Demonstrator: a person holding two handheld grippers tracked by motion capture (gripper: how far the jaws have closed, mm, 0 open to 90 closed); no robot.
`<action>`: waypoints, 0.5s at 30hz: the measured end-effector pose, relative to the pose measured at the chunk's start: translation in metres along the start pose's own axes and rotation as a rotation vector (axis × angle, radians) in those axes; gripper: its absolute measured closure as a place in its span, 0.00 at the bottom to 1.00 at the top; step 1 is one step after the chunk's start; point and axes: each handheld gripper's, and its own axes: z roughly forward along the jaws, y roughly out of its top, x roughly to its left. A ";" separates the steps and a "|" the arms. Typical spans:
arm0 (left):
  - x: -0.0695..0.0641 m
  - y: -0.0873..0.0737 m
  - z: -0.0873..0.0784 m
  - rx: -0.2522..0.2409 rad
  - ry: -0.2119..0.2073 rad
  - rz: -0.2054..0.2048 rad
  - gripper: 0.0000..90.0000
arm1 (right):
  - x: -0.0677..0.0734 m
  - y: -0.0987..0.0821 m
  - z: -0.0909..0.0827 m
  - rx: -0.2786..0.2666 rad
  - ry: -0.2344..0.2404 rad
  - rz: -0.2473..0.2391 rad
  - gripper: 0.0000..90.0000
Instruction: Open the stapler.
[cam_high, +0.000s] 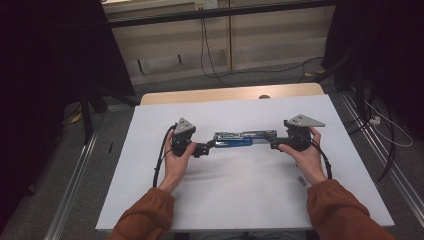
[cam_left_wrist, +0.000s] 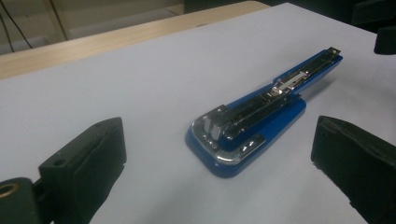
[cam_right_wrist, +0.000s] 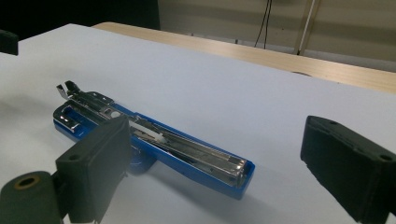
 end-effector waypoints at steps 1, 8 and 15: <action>0.000 -0.001 -0.002 0.002 -0.008 0.000 0.04 | 0.000 0.000 -0.002 -0.004 0.004 0.002 0.10; -0.002 -0.010 -0.020 -0.015 0.020 0.001 0.04 | 0.001 -0.005 -0.010 0.008 -0.004 -0.009 0.10; -0.007 -0.019 -0.040 -0.035 0.028 -0.006 0.04 | 0.002 -0.008 -0.024 -0.001 0.003 -0.011 0.09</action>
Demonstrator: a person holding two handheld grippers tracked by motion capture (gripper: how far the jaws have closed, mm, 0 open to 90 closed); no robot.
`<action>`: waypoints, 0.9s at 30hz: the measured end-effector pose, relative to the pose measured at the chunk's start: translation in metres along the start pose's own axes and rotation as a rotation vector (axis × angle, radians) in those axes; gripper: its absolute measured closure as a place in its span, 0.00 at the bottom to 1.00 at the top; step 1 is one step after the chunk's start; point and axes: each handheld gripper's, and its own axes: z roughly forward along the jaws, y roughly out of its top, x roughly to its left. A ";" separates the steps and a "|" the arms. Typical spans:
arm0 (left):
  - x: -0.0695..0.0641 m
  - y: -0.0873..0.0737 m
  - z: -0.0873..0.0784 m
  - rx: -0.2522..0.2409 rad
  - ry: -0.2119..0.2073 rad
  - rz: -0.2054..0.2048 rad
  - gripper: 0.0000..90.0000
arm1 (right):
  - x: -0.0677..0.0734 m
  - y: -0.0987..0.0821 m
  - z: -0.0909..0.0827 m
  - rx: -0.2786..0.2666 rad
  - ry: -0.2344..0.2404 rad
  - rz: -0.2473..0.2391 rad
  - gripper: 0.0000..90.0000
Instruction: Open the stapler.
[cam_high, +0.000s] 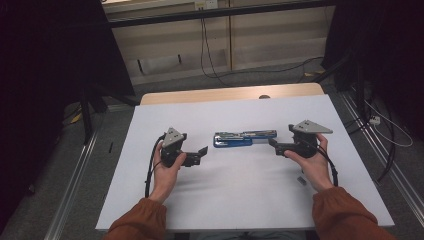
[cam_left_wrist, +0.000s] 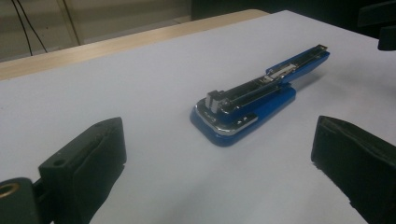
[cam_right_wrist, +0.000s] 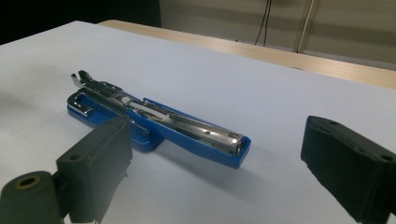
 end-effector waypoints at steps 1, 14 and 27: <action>-0.001 -0.001 -0.003 0.000 -0.002 -0.002 0.04 | 0.000 -0.001 -0.003 -0.005 -0.001 0.001 0.10; -0.010 -0.013 -0.033 -0.046 0.040 0.014 0.04 | -0.005 -0.013 -0.033 -0.017 -0.034 0.011 0.10; -0.013 -0.030 -0.064 -0.055 0.066 -0.090 0.04 | -0.002 -0.024 -0.057 -0.039 -0.028 0.021 0.12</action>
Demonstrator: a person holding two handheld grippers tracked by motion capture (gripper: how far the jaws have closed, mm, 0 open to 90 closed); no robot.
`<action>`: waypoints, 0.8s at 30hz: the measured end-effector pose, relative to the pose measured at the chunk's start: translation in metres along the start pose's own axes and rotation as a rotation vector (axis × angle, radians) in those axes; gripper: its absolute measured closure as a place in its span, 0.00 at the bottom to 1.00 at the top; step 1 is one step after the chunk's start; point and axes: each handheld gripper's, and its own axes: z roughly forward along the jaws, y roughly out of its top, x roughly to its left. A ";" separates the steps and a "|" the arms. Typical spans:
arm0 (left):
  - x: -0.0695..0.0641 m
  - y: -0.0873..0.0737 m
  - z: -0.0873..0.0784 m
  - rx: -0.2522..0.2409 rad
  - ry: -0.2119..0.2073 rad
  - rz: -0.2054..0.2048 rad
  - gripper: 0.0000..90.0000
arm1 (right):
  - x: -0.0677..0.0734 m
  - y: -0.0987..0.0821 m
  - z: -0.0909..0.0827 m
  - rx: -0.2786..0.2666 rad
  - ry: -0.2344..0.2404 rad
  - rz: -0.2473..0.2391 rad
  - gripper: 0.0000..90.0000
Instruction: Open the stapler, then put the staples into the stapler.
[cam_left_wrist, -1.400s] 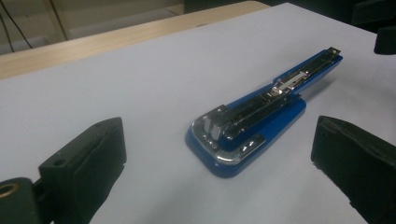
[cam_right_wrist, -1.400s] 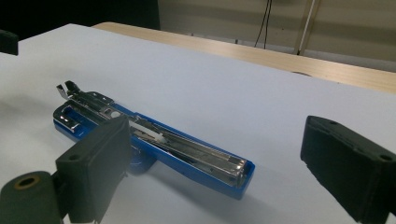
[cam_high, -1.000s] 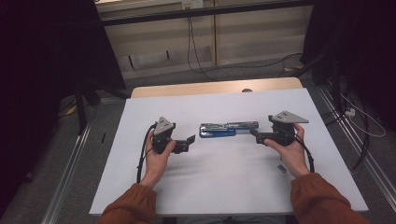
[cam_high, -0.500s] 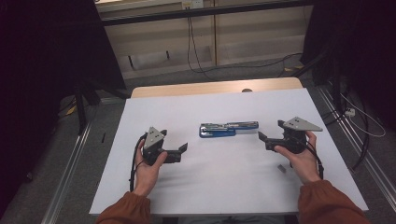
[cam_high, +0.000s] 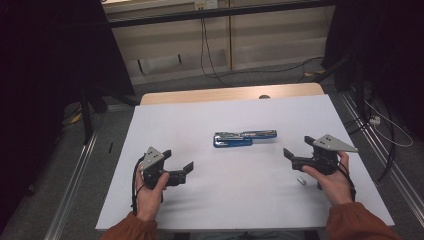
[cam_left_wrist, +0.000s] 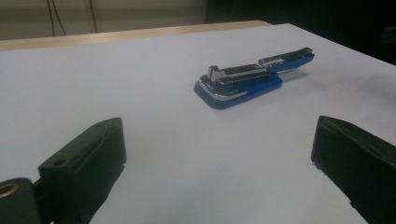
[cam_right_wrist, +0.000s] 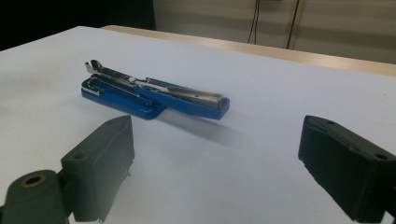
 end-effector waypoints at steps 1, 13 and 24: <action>0.000 0.000 0.000 0.000 0.000 0.000 0.04 | 0.000 0.000 0.000 0.000 0.000 0.000 0.12; -0.008 -0.006 -0.018 0.005 0.000 0.019 0.03 | 0.004 -0.006 -0.018 0.004 -0.003 -0.007 0.15; -0.007 -0.007 -0.013 0.006 -0.011 -0.005 0.03 | 0.006 -0.004 -0.018 0.125 0.030 0.027 0.13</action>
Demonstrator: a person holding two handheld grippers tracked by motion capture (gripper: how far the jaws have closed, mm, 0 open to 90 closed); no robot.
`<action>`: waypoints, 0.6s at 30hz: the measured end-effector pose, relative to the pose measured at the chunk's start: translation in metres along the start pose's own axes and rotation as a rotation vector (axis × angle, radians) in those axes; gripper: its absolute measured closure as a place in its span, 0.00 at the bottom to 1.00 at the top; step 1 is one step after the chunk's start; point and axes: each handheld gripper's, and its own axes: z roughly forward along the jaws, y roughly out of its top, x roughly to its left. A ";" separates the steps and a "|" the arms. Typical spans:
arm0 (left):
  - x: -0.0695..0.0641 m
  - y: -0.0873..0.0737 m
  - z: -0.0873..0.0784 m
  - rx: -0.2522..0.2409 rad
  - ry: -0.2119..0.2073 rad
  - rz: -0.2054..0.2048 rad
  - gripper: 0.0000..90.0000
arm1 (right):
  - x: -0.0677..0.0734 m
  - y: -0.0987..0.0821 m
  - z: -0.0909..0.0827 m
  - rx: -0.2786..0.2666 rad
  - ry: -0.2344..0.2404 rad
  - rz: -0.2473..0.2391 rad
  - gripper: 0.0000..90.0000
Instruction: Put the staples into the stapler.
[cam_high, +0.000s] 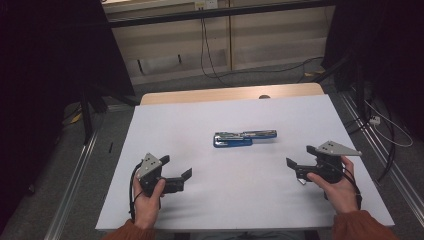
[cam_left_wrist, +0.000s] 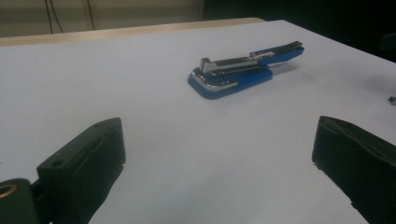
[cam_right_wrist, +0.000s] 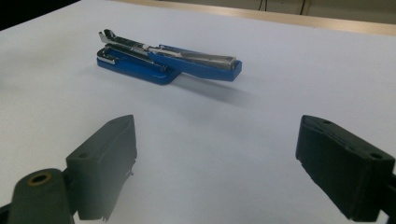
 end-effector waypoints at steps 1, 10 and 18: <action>0.001 0.000 0.000 0.002 -0.004 0.001 0.03 | 0.000 0.001 0.000 0.009 0.004 -0.002 0.13; -0.006 0.001 -0.005 -0.013 -0.008 0.015 0.03 | -0.002 0.007 0.004 0.072 0.048 0.003 0.11; -0.004 0.000 -0.002 0.001 0.001 0.019 0.03 | -0.003 0.013 0.004 0.198 0.091 -0.001 0.12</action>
